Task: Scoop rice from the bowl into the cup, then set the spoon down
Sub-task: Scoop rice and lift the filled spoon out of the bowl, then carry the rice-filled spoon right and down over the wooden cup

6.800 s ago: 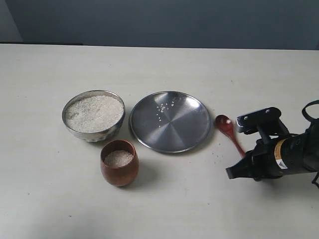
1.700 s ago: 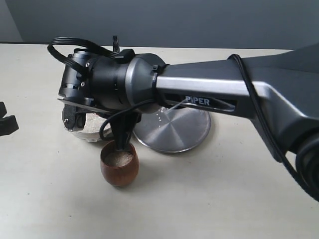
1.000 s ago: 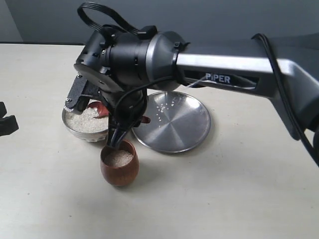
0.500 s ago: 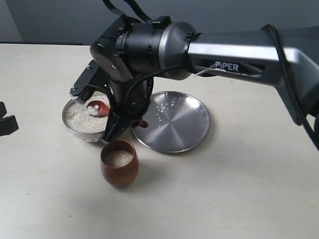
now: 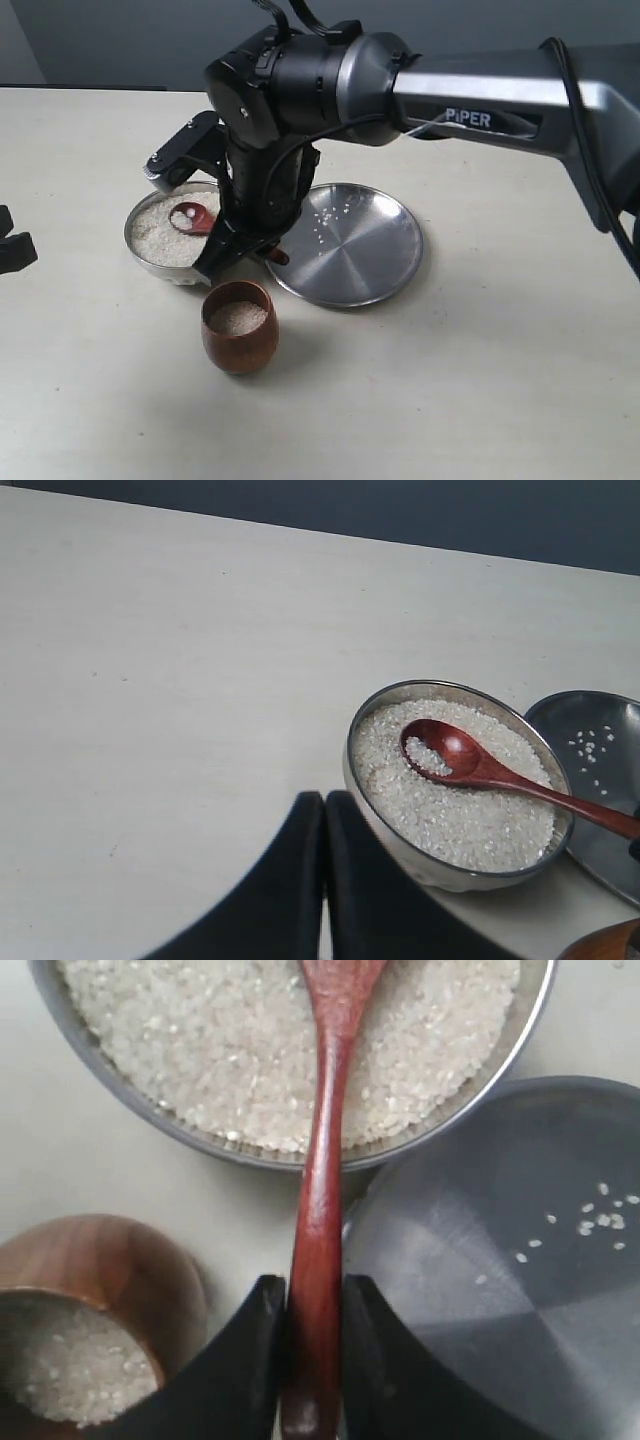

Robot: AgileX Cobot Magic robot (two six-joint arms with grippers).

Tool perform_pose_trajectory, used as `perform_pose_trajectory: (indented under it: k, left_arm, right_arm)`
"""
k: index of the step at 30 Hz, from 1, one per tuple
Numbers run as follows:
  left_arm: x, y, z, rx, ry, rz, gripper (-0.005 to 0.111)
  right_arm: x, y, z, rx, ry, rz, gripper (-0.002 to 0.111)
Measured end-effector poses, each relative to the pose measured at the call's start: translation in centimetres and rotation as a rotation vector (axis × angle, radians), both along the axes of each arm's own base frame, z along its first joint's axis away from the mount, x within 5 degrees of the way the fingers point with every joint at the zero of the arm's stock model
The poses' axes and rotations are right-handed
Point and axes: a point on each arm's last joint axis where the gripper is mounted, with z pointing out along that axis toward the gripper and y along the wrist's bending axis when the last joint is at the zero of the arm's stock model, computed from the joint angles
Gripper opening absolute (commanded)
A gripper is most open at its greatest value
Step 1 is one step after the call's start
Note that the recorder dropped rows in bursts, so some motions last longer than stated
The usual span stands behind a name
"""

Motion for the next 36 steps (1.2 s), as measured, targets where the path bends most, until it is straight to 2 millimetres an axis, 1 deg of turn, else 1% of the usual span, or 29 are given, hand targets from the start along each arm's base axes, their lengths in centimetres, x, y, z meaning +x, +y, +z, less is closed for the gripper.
perform_pose_trajectory:
  k: [12, 19, 28, 36]
  left_arm:
    - [0.0, 0.0, 0.0, 0.0, 0.0, 0.0, 0.0]
    - [0.0, 0.0, 0.0, 0.0, 0.0, 0.0, 0.0]
    - [0.0, 0.0, 0.0, 0.0, 0.0, 0.0, 0.0]
    - [0.0, 0.0, 0.0, 0.001, 0.005, 0.001, 0.0]
  right_arm:
    - [-0.2, 0.3, 0.0, 0.04, 0.038, -0.019, -0.001]
    - [0.2, 0.1, 0.1, 0.073, 0.042, -0.04, -0.001]
    - [0.4, -0.6, 2.6, 0.138, 0.021, -0.066, -0.001]
    - [-0.2, -1.3, 3.9, 0.116, 0.041, -0.065, -0.001]
